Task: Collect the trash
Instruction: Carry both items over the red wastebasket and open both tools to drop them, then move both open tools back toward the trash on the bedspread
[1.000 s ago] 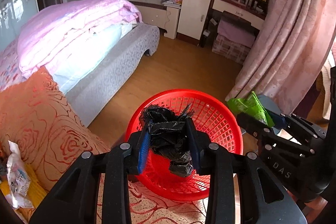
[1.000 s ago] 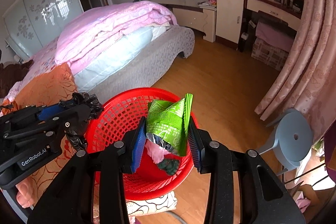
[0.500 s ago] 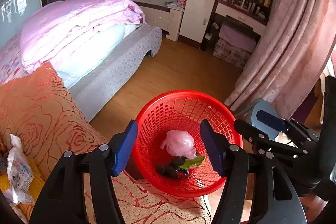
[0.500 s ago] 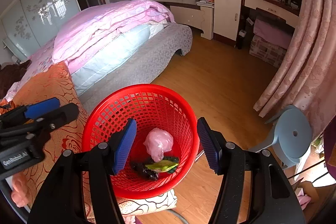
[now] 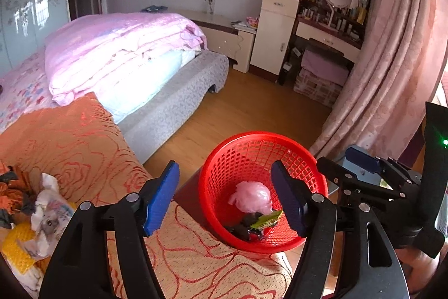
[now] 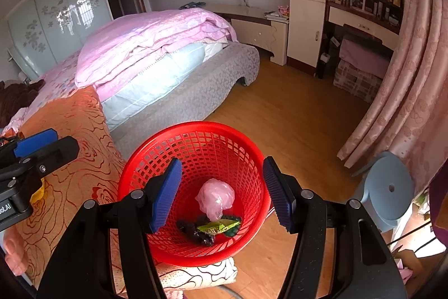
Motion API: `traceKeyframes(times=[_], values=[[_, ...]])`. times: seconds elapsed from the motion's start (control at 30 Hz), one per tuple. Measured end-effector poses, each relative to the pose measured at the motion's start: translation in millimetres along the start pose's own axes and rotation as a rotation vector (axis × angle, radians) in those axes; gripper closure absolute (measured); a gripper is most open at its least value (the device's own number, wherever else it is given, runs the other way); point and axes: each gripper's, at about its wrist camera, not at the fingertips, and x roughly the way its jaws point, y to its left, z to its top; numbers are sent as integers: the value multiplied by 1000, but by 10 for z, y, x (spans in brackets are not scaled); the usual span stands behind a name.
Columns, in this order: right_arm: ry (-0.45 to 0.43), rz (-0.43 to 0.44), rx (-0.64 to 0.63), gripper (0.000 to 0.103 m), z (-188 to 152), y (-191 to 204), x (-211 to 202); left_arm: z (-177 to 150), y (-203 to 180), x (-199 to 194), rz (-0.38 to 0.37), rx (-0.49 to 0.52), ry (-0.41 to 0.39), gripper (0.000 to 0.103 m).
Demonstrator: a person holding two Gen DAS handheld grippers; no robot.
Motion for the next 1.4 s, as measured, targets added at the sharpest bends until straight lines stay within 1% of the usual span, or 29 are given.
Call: traceKeyframes(times=[0.07,0.17,0.33,0.47,0.63,0.93,1.03,1.07,1.13,1.2,1.33,1.4], values=[[-6,1,-5,44,-2,29,-18,-16,9,-53,7,-1,-9,37],[-13,6,-8,39,-7,58,-41,-46,16,-157,18,2,-25,37],[-19,17,-23,39,-23,138,-63,-141,92,-364,60,2,-49,36],[-21,30,-45,38,-42,234,-94,-236,255,-511,90,-19,-53,33],[-24,47,-79,38,-88,386,-137,-373,481,-742,148,-55,-69,31],[-14,77,-131,38,-182,648,-185,-656,1248,-1307,295,-176,-117,29],[-10,86,-145,38,-208,706,-195,-812,1491,-1447,404,-165,-132,29],[-9,87,-148,38,-213,720,-196,-885,1566,-1480,425,-167,-127,29],[-5,89,-153,38,-226,739,-189,-1021,1706,-1530,401,-211,-109,29],[-1,91,-157,38,-242,752,-184,-1140,1804,-1528,345,-254,-85,29],[4,94,-165,38,-250,770,-180,-1200,1845,-1377,296,-260,-50,29],[2,95,-166,38,-251,768,-186,-1239,1860,-1301,287,-268,-34,29]])
